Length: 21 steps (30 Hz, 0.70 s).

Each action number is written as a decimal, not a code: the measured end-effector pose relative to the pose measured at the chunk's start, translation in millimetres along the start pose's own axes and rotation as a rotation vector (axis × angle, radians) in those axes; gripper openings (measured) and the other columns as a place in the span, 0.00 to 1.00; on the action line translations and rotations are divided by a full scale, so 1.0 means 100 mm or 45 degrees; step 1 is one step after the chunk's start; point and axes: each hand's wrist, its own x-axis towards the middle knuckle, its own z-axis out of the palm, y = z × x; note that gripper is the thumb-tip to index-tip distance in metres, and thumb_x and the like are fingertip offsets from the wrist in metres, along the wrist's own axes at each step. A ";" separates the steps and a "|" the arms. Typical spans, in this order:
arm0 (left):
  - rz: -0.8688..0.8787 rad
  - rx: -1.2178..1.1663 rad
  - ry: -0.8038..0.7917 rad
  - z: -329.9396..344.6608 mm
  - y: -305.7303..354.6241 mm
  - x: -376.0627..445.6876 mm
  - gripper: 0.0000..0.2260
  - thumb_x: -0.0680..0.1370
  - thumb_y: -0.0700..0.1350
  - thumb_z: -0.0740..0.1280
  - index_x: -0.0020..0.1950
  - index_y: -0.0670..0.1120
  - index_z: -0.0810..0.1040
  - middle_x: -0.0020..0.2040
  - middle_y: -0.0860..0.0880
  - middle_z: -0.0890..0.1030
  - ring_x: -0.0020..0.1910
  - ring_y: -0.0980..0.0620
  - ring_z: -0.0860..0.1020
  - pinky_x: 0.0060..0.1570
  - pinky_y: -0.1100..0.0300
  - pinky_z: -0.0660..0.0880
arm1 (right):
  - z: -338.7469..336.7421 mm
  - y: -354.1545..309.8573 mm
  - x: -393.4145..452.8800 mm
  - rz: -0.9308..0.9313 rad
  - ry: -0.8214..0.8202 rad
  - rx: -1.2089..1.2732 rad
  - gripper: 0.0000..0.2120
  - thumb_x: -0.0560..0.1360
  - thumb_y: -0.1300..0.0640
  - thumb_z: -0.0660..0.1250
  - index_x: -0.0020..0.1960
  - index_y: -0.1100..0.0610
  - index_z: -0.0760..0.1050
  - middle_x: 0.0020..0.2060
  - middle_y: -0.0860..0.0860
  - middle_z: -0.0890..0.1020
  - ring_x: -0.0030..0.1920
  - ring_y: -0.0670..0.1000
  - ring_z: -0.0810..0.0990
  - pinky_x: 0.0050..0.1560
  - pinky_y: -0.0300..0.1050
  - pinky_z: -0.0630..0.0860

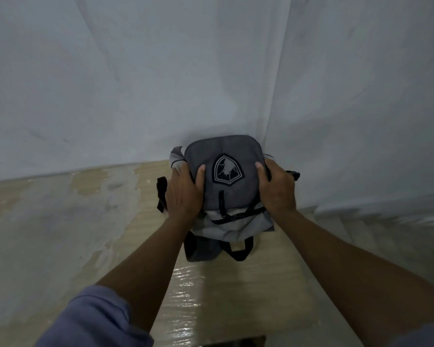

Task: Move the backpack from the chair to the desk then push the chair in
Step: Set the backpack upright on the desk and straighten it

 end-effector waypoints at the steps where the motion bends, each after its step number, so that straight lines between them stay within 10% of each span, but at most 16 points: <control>1: -0.012 0.008 -0.019 0.04 -0.02 -0.05 0.20 0.83 0.60 0.58 0.58 0.43 0.69 0.55 0.40 0.76 0.50 0.37 0.78 0.40 0.51 0.73 | 0.02 0.05 -0.05 0.016 -0.001 0.006 0.21 0.82 0.43 0.58 0.54 0.58 0.79 0.40 0.57 0.83 0.40 0.57 0.81 0.40 0.56 0.80; 7: -0.216 0.030 -0.096 0.08 -0.17 -0.21 0.33 0.79 0.65 0.60 0.77 0.47 0.59 0.77 0.42 0.59 0.64 0.35 0.75 0.53 0.44 0.77 | 0.07 0.11 -0.36 0.160 -0.064 -0.112 0.16 0.82 0.45 0.60 0.65 0.53 0.73 0.55 0.58 0.80 0.51 0.60 0.81 0.49 0.53 0.80; 11: -0.230 -0.011 -0.235 0.02 -0.19 -0.13 0.35 0.78 0.68 0.58 0.80 0.51 0.60 0.82 0.44 0.57 0.76 0.39 0.66 0.66 0.42 0.71 | 0.05 0.06 -0.46 0.421 -0.108 -0.108 0.23 0.81 0.43 0.63 0.72 0.50 0.66 0.80 0.56 0.59 0.67 0.62 0.75 0.60 0.55 0.76; 21: -0.573 -0.055 -0.524 0.22 -0.37 -0.08 0.44 0.67 0.73 0.62 0.77 0.52 0.61 0.77 0.40 0.63 0.70 0.33 0.70 0.67 0.37 0.70 | 0.13 0.07 -0.44 0.730 -0.287 -0.262 0.45 0.74 0.25 0.59 0.81 0.50 0.54 0.76 0.56 0.66 0.72 0.62 0.70 0.68 0.60 0.69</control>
